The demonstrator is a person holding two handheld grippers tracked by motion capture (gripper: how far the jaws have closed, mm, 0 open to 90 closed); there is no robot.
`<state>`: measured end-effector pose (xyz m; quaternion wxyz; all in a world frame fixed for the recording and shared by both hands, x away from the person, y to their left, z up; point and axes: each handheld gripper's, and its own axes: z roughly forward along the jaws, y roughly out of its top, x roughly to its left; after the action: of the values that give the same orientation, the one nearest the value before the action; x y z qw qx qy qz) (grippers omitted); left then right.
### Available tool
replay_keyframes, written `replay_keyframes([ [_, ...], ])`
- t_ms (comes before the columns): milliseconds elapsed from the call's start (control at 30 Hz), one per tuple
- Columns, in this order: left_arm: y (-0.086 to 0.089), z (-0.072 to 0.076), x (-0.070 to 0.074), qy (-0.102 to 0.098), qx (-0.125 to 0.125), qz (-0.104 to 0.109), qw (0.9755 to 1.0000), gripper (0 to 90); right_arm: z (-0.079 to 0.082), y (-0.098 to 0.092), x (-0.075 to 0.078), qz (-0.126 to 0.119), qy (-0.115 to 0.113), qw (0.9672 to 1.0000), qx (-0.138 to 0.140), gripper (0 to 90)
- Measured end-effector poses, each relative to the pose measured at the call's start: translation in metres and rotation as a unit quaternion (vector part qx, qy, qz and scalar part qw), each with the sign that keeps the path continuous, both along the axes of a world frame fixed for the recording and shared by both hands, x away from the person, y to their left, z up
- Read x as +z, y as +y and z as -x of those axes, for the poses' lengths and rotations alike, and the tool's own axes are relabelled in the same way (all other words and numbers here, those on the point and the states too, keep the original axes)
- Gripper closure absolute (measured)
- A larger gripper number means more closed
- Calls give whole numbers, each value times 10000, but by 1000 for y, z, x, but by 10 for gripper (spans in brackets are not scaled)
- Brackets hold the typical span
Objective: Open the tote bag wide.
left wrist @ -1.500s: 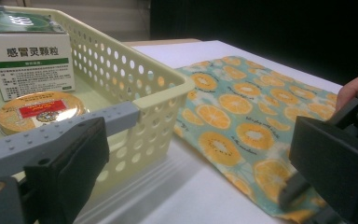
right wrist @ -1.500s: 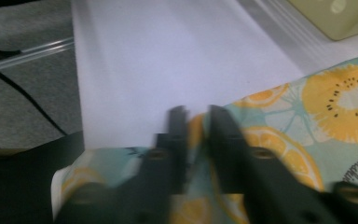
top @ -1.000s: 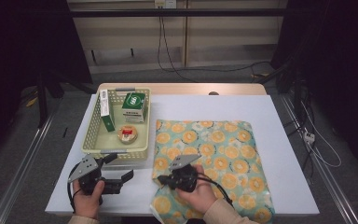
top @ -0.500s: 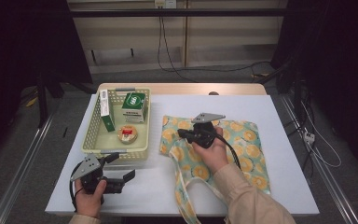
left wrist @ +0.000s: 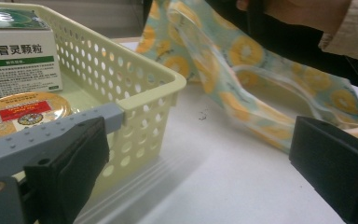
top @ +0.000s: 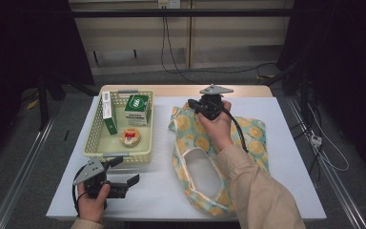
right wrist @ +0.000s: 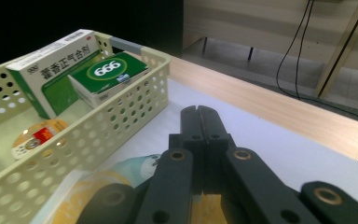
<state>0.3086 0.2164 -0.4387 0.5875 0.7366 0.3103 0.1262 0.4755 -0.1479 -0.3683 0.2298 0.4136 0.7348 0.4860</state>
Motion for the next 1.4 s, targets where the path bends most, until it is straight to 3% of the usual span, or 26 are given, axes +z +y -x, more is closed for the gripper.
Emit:
replay_keyframes([
  [67,-1,0,0,8,-6,33,10000,45,-4,0,-1,-64,69,10000,-5,900],
  [100,-1,-1,-1,12,-11,26,10000,45,-8,-1,-3,-215,232,9995,27,898],
  [133,0,-1,-1,8,-16,12,10000,46,-9,-1,-5,-56,103,9999,-109,648],
  [167,-1,0,0,13,-19,30,10000,45,-9,0,-6,69,113,9998,-172,506],
  [233,-1,0,0,-2,-26,39,10000,45,-9,0,-7,161,190,9996,-139,474],
  [267,-1,0,0,-7,-30,26,10000,45,-2,-1,-8,243,249,9994,6,444],
  [333,-1,0,0,5,-40,27,10000,45,5,-5,-8,125,349,9992,146,424],
  [400,-2,0,0,0,-56,-12,10000,45,9,-7,-8,177,398,9988,232,416],
  [467,-4,1,0,12,-49,14,10000,45,16,-14,-11,390,382,9980,335,410],
  [500,-4,1,0,0,-63,1,10000,45,21,-23,-16,464,509,9971,324,405],
  [667,-5,1,0,5,-85,-36,10000,45,31,-41,-28,510,708,9956,354,411],
  [733,-6,1,-1,29,-70,-19,10000,45,42,-46,-38,602,873,9930,521,411],
  [800,-6,0,-1,29,-64,-17,10000,45,46,-45,-41,651,872,9921,617,414],
  [833,-6,0,-1,31,-66,-17,10000,45,56,-41,-47,675,937,9899,819,417],
  [900,-6,1,-1,29,-64,-11,10000,45,61,-39,-51,731,954,9886,904,421],
  [967,-6,1,-1,29,-68,-23,10000,45,69,-33,-59,829,1052,9843,1152,417],
  [1033,-6,1,-1,27,-72,-26,10000,45,77,-27,-66,1061,1065,9800,1305,415],
  [1133,-6,1,-1,42,-70,-26,10000,45,83,-23,-78,1510,1008,9758,1219,406],
  [1233,-6,1,-1,36,-70,-23,10000,45,80,-28,-88,1618,1084,9758,997,404],
  [1267,-5,1,-1,35,-67,-13,10000,45,77,-34,-90,1417,1104,9793,932,439],
  [1400,-5,0,-2,53,-59,-11,10000,45,73,-40,-92,1277,1116,9811,929,532],
])
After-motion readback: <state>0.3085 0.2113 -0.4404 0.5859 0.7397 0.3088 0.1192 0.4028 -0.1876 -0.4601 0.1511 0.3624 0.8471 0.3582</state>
